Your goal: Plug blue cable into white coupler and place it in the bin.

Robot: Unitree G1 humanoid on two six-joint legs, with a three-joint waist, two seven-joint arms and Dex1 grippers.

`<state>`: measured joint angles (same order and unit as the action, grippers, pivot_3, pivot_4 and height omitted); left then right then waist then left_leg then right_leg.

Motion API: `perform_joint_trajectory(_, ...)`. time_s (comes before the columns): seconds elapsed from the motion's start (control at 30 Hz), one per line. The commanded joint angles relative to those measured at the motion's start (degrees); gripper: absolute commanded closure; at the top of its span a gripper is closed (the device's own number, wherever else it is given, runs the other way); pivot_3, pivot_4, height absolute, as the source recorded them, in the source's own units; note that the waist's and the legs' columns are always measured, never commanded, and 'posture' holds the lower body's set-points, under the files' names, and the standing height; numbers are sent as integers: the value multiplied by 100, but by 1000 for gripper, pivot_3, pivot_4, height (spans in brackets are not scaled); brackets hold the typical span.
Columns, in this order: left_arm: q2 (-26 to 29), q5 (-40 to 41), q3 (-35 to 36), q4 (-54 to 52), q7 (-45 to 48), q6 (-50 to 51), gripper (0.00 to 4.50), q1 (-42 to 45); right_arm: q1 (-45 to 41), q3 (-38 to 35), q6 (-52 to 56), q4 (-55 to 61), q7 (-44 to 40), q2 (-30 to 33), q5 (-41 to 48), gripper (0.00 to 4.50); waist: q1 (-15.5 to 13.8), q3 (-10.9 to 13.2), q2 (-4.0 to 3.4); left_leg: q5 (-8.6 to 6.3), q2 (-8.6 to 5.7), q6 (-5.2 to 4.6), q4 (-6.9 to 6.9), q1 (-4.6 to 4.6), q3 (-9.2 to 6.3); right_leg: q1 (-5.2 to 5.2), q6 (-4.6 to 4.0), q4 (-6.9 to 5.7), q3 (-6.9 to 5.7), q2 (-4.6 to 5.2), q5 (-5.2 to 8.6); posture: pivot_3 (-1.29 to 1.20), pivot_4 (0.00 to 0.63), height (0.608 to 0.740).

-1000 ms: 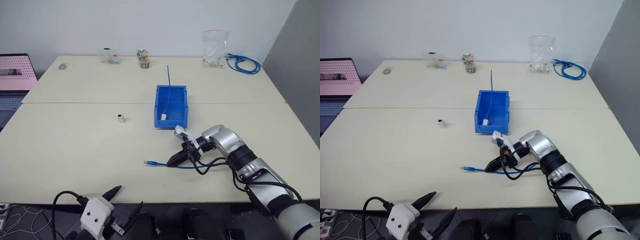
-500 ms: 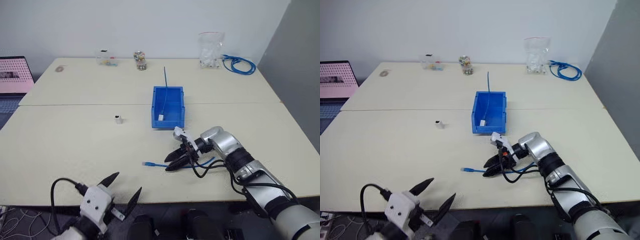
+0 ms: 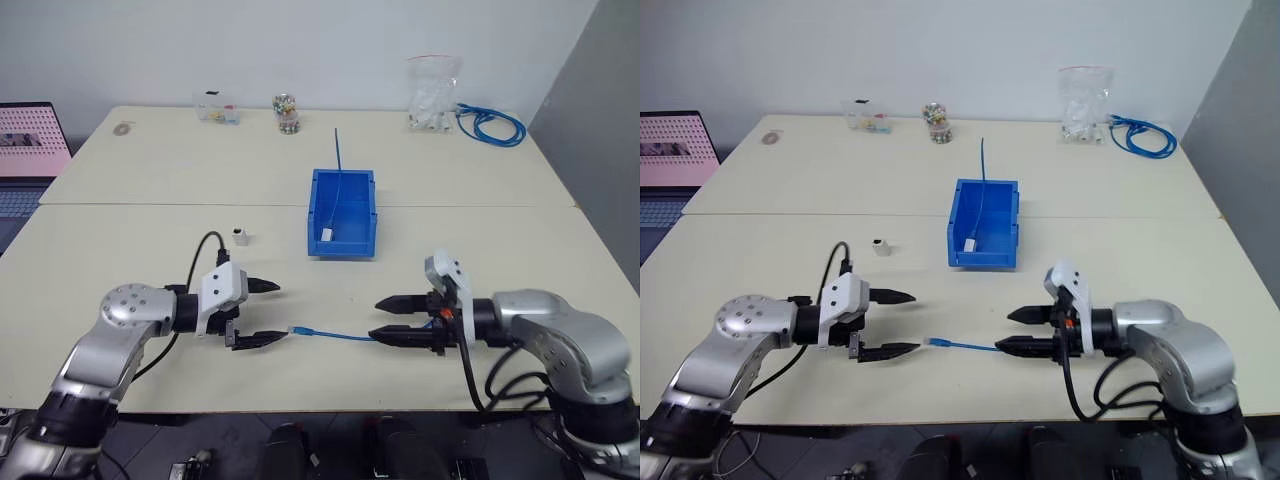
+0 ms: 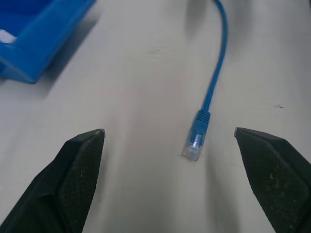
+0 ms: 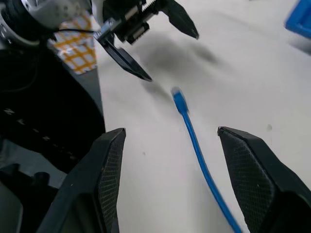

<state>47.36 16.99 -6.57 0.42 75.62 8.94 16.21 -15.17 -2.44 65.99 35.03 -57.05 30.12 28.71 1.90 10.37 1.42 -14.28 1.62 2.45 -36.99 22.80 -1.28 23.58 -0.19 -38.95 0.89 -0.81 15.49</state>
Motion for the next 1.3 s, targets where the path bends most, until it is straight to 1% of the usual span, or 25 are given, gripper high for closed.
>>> perform_joint_trajectory(0.03,-131,-524,-555,1275,882,-1115,0,727,581,-513,63,804,478,112,302,1290,-22,-1,1,1,-3,0,1,0,-3,-3,0,0,-2,1,0,0,150,740)
perform_joint_trajectory(0.17,-397,-750,-832,2176,1291,-1677,0,1170,954,-604,70,1171,911,93,482,1290,4,-1,1,1,4,-2,-2,-5,-5,-4,0,-8,-2,-9,-1,0,150,740)
perform_joint_trajectory(0.23,-527,-950,-938,2654,1339,-2046,0,1353,1066,-685,118,1283,1122,25,594,1290,-11,-3,5,3,4,-4,-5,-7,-8,-7,3,-11,-5,-10,-2,0,150,740)
perform_joint_trajectory(0.37,-911,-1072,-1022,3453,1399,-2336,0,1699,1280,-819,170,1484,1497,-42,822,1290,-24,-8,4,3,2,-5,-6,-17,-8,-20,4,-10,-4,-9,-3,0,150,740)
perform_joint_trajectory(0.47,-1018,-1196,-1071,3904,1496,-2604,502,1819,1393,-904,189,1557,1686,-11,990,1244,-50,-16,10,3,-3,-5,-8,-17,-10,-27,6,-7,-5,-6,-4,0,150,740)
perform_joint_trajectory(0.5,-1038,-1220,-1081,4013,1519,-2646,792,1848,1435,-945,192,1572,1738,6,1049,1244,-51,-17,12,3,-3,-5,-9,-17,-10,-28,7,-5,-5,-5,-4,0,150,740)
perform_joint_trajectory(0.7,-1129,-1286,-1099,4370,1593,-2837,1903,1932,1467,-960,138,1523,2032,74,1312,1244,-31,-35,9,3,0,-5,-6,-31,-7,-35,7,-6,-1,-7,-4,0,150,740)
perform_joint_trajectory(0.87,-1121,-1210,-1119,4267,1685,-2925,2919,1774,1434,-935,107,1451,2145,180,1497,1244,-26,-53,5,3,0,-5,-5,-32,-6,-37,7,-6,1,-7,-4,0,150,740)
perform_joint_trajectory(0.9,-1111,-1200,-1132,4243,1688,-2994,3027,1735,1424,-927,92,1424,2151,220,1514,1244,-26,-61,3,3,0,-5,-5,-32,-6,-37,7,-6,2,-7,-4,0,150,740)
perform_joint_trajectory(1.0,-1101,-1191,-1108,4198,1688,-2999,3661,1645,1386,-870,41,1339,2181,285,1534,1244,-26,-93,-8,3,0,-5,-3,-33,-5,-37,7,-4,3,-7,-4,0,150,740)
perform_joint_trajectory(1.1,-1100,-1181,-1055,4141,1680,-2968,4203,1588,1353,-814,2,1283,2212,326,1572,1244,-25,-119,-17,3,-1,-5,-3,-35,-5,-39,7,-3,3,-6,-3,0,150,740)
perform_joint_trajectory(1.23,-1154,-1121,-928,4097,1533,-2938,4256,1569,1364,-702,-61,1242,2250,365,1614,1244,-24,-123,-19,3,-1,-6,-2,-38,-3,-40,7,-3,5,-7,-3,0,150,740)
perform_joint_trajectory(1.27,-1188,-1085,-879,4027,1435,-2752,4256,1562,1387,-709,-56,1246,2256,373,1662,1244,-24,-124,-19,3,-1,-6,-2,-37,-3,-40,7,-3,5,-7,-3,0,150,740)
perform_joint_trajectory(1.3,-1248,-938,-786,3841,1292,-2189,4256,1563,1408,-770,3,1247,2272,352,1786,1244,-24,-124,-19,3,0,-6,-2,-37,-4,-40,7,-2,4,-7,-3,0,150,740)
